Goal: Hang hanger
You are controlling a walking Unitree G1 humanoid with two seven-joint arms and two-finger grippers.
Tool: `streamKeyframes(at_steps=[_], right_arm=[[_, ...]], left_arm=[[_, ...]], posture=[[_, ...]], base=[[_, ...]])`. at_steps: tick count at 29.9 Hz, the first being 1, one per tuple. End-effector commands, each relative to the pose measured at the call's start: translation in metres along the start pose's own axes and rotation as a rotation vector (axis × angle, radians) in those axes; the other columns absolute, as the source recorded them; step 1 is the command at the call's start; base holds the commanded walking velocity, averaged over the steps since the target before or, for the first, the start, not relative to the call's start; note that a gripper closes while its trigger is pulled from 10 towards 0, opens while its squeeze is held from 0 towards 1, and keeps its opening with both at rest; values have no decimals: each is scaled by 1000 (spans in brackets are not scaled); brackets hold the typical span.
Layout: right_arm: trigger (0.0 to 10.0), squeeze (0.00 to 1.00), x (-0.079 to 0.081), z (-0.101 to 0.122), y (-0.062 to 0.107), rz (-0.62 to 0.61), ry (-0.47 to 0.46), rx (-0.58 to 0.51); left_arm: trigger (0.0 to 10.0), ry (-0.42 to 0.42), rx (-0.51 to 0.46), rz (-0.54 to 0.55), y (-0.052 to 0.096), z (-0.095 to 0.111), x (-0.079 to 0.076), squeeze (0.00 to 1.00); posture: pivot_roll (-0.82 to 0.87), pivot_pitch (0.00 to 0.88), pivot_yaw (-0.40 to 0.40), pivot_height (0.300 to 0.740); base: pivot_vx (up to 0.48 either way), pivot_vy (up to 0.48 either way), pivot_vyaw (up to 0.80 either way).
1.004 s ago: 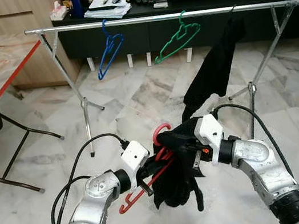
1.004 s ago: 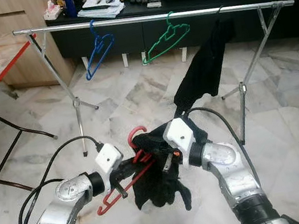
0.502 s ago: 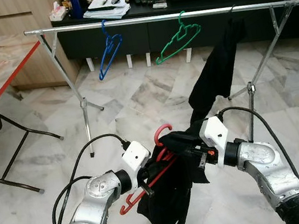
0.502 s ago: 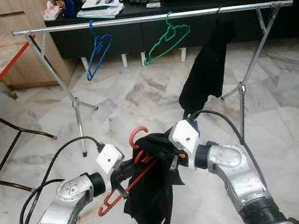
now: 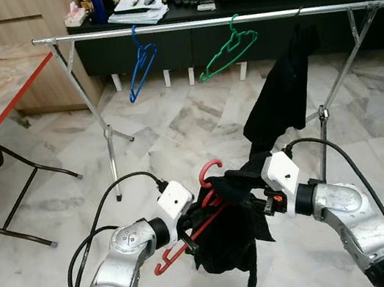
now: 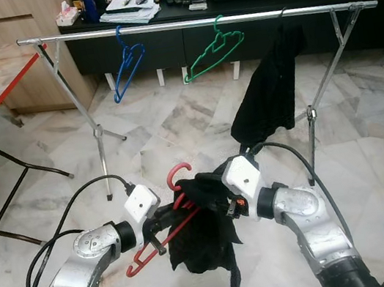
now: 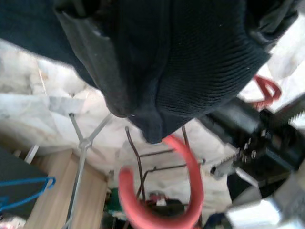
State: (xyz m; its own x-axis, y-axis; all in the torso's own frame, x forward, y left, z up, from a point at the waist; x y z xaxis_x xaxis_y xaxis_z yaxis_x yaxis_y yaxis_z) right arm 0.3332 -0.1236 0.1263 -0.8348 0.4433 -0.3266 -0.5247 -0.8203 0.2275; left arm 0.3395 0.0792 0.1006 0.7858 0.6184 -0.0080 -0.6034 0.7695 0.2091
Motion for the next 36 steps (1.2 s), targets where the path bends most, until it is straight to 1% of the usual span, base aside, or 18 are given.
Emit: streamKeyframes(at_steps=[1,7,14,18,19,23,26,32,33,36], right_arm=[[10000,1000,8,-3,0,43,5,25],[10000,1000,13,-8,3,78,6,66],[10000,1000,11,-12,5,71,14,97],[10000,1000,3,-13,6,18,22,109],[10000,1000,1,-14,8,6,32,128],[10000,1000,-2,-17,10,-10,52,160],[10000,1000,-9,-23,15,-38,92,222],[10000,1000,-8,-25,18,-14,100,243],[10000,1000,-6,-27,19,12,116,272],[10000,1000,-8,-30,20,12,133,305]], left_arm=[[10000,3,-32,34,3,6,6,0],[10000,5,-29,37,2,5,6,0],[10000,6,-28,41,3,5,7,0],[10000,8,-26,40,3,5,7,0],[10000,8,-25,40,3,4,7,0],[10000,9,-21,40,3,4,8,0],[10000,10,-17,40,3,3,8,0],[10000,9,-3,29,3,0,6,0],[10000,9,1,26,3,0,6,0],[10000,8,3,26,3,-1,5,0]], posture=[[-74,123,-8,740],[-74,121,-9,740],[-72,120,-9,740],[-72,122,-7,740],[-73,122,-7,740],[-73,123,-6,740],[-73,124,-4,740],[-75,126,-4,740],[-75,128,-4,740],[-76,128,-4,740]], base=[[0,0,0],[0,0,0],[0,0,0],[0,0,0],[0,0,0],[0,0,0],[0,0,0],[0,0,0],[0,0,0],[0,0,0]])
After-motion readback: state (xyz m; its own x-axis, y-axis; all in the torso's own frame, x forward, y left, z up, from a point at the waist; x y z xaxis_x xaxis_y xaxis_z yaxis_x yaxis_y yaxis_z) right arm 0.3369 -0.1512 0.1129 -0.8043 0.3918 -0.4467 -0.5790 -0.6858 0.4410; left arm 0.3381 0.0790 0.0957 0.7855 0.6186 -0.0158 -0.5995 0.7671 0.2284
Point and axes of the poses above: a point about 5 cm out from each wrist's last joint towards the gripper, its own y axis pointing back from the gripper into the wrist, its own z axis along the axis of the wrist's last joint, x = y × z, the point moved 3 cm from there along -y, pointing out of the wrist towards the gripper, and after that the axes turned 8 degrees about y, right-handed, at the moved point
